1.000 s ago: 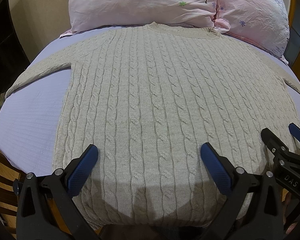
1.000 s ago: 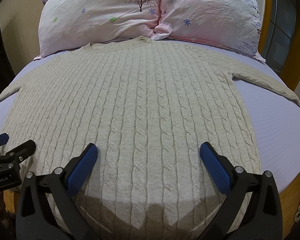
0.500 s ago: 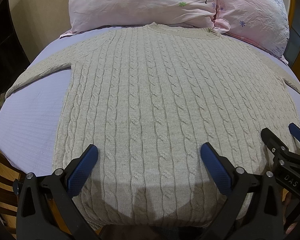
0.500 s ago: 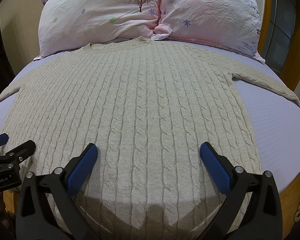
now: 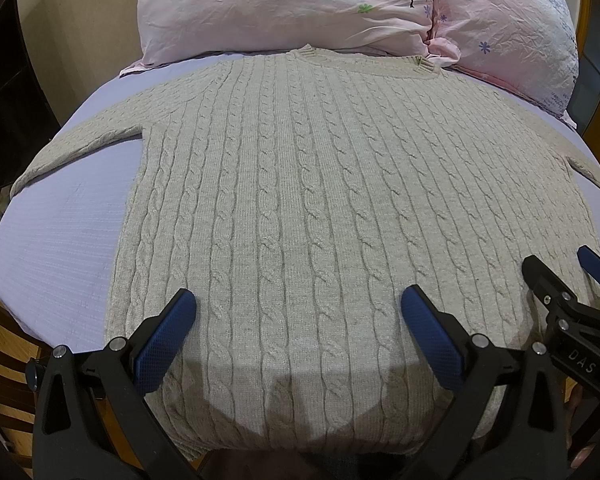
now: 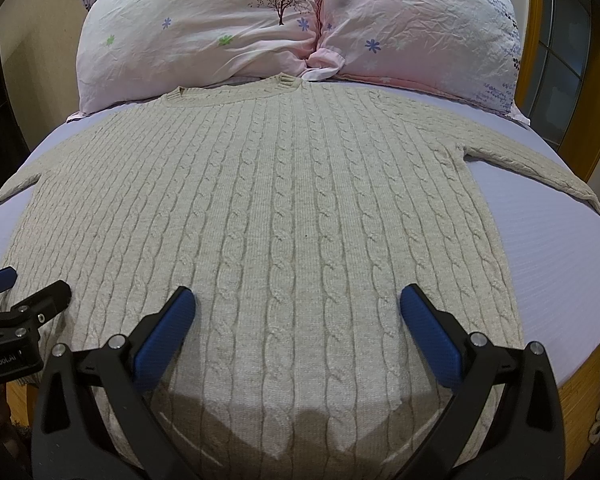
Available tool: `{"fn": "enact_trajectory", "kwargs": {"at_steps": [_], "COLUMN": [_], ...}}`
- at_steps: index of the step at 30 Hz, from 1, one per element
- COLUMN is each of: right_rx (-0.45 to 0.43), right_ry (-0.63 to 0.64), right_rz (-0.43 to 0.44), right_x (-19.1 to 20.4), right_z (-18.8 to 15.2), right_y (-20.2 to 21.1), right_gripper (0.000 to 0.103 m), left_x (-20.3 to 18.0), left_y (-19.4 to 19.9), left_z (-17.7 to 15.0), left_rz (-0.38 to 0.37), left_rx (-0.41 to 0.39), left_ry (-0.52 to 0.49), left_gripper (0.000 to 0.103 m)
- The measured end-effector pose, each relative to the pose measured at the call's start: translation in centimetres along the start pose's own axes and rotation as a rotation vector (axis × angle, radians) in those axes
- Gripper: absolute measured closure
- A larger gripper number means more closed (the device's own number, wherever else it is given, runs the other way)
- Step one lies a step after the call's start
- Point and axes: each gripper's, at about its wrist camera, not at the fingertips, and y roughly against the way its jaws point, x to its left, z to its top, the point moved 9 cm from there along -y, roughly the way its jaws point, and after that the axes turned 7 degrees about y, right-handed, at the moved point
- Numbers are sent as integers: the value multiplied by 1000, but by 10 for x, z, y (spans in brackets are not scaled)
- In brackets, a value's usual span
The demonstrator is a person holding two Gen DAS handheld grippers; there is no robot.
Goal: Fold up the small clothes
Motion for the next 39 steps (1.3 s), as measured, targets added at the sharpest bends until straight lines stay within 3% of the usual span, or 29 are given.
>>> {"fn": "enact_trajectory", "kwargs": {"at_steps": [21,24,26,29,32,33,34,36,37,39], "right_rx": [-33,-79,-95,-174,-199,-191,-182,-153,-121,-79], "right_ry": [1,28,12,-134,-376,-487,-564,-720,-827,-958], "right_rz": [0,28,103,91,-18,-47,-69,-109,-138,-165], "right_x": [2,3,-10,-75,-186,-234,-266,-329,-372,-418], "right_z": [-3,-3,5,23,40,42,41,36,29,16], "right_y": [1,2,5,26,35,31,28,16,3,-15], "right_gripper": [2,2,2,2,2,9,25,45,48,48], "left_x": [0,0,-1,-3,4,6,7,10,15,23], "left_y": [0,1,3,6,12,18,22,29,33,35], "left_z": [0,1,3,6,18,26,32,43,50,63], "left_rz": [0,-3,-10,-23,-35,-50,-63,-92,-111,-151], "left_rx": [-4,-23,-37,-48,-123,-172,-200,-251,-270,-283], "left_ry": [0,-9,-20,-39,-35,-34,-31,-19,-2,37], "left_gripper": [1,1,1,1,1,1,1,1,1,1]}}
